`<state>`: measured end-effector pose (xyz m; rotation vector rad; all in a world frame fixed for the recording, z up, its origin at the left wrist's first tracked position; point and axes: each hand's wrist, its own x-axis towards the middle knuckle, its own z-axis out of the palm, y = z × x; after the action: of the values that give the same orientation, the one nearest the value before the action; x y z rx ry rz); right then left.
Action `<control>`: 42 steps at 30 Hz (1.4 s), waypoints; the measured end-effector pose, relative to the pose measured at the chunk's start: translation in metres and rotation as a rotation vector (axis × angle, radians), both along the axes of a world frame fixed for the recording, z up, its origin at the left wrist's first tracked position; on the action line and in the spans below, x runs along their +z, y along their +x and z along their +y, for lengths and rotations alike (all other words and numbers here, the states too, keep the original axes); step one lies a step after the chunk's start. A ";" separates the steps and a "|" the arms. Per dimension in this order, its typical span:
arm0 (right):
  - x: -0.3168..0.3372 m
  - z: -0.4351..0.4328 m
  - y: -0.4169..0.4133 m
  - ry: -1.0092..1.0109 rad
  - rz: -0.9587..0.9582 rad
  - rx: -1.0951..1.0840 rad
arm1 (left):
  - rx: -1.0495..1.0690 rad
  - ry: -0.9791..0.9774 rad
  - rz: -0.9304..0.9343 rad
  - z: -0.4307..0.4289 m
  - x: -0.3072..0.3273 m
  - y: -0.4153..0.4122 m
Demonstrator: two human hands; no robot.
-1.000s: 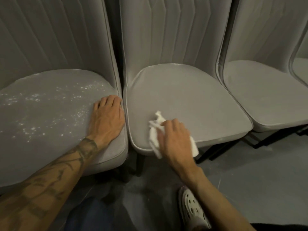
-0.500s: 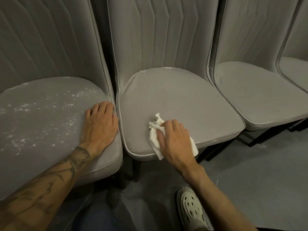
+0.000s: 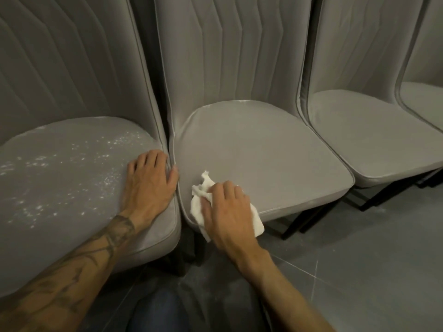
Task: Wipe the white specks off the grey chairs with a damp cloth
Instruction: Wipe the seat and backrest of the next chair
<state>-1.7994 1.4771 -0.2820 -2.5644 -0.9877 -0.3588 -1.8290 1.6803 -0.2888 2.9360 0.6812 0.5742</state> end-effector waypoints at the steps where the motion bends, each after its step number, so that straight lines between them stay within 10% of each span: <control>1: 0.001 -0.005 0.007 0.006 0.008 0.040 | 0.002 -0.002 -0.001 0.000 0.000 0.000; 12: 0.016 -0.099 0.129 0.039 0.144 -0.597 | 0.000 -0.002 -0.014 -0.001 0.000 0.001; 23: 0.012 0.036 0.043 -0.092 0.077 0.189 | 0.032 -0.044 0.009 -0.004 0.004 0.000; 35: 0.016 0.042 0.243 -0.067 0.207 -0.241 | 0.040 -0.021 0.162 0.000 0.013 0.008; 42: 0.015 0.072 0.224 -0.146 0.104 0.204 | -0.012 0.041 0.172 0.016 0.024 0.047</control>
<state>-1.5756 1.5493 -0.2670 -2.5476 -1.2637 -0.0999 -1.7820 1.6964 -0.2652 3.0520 0.6746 0.3406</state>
